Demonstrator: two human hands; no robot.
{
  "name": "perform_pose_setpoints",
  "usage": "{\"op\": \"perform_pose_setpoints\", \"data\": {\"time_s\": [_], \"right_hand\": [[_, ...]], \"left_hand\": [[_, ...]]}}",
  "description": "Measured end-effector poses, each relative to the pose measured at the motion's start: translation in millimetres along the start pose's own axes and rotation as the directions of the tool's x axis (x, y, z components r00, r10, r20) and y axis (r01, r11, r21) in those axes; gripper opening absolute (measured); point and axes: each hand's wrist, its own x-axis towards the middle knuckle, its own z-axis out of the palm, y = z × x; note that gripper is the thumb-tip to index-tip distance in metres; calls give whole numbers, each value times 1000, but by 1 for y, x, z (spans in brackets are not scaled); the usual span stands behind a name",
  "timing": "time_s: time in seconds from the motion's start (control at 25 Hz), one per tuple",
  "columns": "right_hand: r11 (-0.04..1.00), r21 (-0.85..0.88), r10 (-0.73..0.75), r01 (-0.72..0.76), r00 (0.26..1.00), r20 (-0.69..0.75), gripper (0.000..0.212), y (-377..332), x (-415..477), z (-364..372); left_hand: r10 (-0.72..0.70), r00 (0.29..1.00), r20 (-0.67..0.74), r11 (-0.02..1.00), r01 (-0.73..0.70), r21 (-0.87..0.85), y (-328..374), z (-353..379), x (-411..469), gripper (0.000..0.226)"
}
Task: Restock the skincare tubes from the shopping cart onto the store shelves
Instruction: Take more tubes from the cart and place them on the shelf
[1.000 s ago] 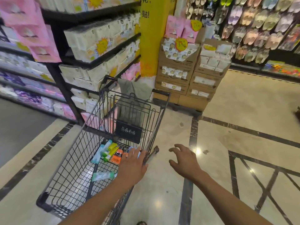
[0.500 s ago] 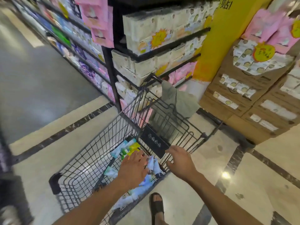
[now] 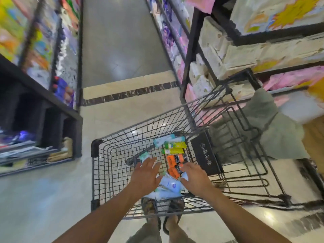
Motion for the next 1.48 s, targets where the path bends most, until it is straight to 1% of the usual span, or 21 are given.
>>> {"op": "perform_pose_setpoints", "data": {"time_s": [0.04,0.12,0.16,0.24,0.32,0.4,0.48,0.52,0.6,0.68,0.76,0.84,0.92,1.0,1.12,1.24,1.32,1.4,1.48], "right_hand": [[1000,-7,-10,10,999,45,45,0,10,10],[1000,-17,-17,20,991,136,45,1,29,29],[1000,-22,-12,16,984,176,44,2,37,38],[999,-33,5,3,971,240,45,7,57,60],[1000,-18,14,-9,952,305,47,11,75,85],[999,-1,36,-38,934,354,51,16,89,109],[999,-26,47,-40,924,379,55,21,103,130],[998,-54,43,-24,922,385,52,24,112,141],[992,-122,34,18,913,406,39,28,128,163],[983,-175,31,52,898,439,32,27,140,180],[978,-202,42,54,895,444,35,28,150,195],[980,-194,58,35,889,455,36,29,157,203],[984,-170,48,46,857,513,33,32,163,209],[993,-112,26,44,832,554,32,33,168,207],[1000,-26,22,-10,837,547,27,37,170,191],[999,-26,44,-36,833,551,27,55,166,158],[995,-66,100,-76,843,529,33,69,162,134],[991,-91,129,-96,848,514,39,84,157,111],[987,-98,156,-124,846,510,37,94,152,95]], "left_hand": [[-34,999,18,999,34,-27,-6,8,0,64],[-73,992,100,994,81,-74,-15,23,3,59],[-82,987,135,994,91,-66,-18,33,4,57],[-114,982,149,990,125,-65,-29,60,11,56],[-136,979,155,982,153,-111,-37,90,14,57],[-137,982,131,979,155,-135,-42,118,15,57],[-125,980,154,977,149,-151,-44,137,18,59],[-128,975,179,975,157,-155,-46,149,21,58],[-129,965,229,972,169,-163,-50,174,26,55],[-118,966,231,968,163,-189,-53,193,30,54],[-89,972,219,969,136,-208,-55,205,36,53],[-28,978,205,977,70,-201,-55,212,42,48],[26,977,211,982,14,-187,-52,215,47,46],[89,976,196,980,-51,-194,-49,218,49,45],[179,963,200,966,-134,-220,-44,219,49,43],[253,946,202,946,-199,-256,-33,219,55,46],[265,938,222,940,-201,-275,-23,225,65,47],[254,920,298,943,-167,-289,-9,229,80,44],[231,891,391,960,-144,-240,2,227,93,36]]}}
